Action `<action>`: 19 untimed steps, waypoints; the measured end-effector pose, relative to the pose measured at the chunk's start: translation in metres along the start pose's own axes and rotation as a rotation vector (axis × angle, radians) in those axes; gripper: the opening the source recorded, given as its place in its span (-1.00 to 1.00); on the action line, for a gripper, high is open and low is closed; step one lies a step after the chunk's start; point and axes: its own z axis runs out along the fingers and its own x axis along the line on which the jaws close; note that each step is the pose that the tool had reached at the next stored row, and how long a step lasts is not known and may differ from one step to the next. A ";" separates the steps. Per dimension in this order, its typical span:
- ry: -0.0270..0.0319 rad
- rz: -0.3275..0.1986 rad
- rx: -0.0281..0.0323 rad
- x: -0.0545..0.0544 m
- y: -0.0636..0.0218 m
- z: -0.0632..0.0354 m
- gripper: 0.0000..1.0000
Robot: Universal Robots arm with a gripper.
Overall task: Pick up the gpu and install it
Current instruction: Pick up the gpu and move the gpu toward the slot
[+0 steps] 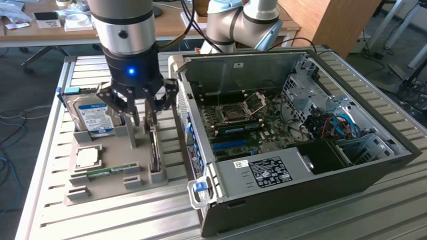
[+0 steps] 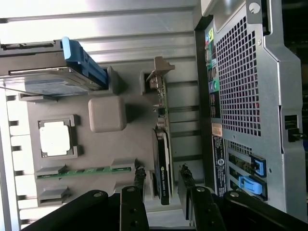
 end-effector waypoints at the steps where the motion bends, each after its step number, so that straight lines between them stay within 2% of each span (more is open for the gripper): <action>1: -0.0001 0.000 0.0000 0.000 -0.0001 0.0016 -0.17; 12: 0.0000 0.000 0.0000 -0.001 -0.0006 0.0154 -0.17; 19: 0.0001 0.000 0.0004 -0.002 -0.0006 0.0175 -0.17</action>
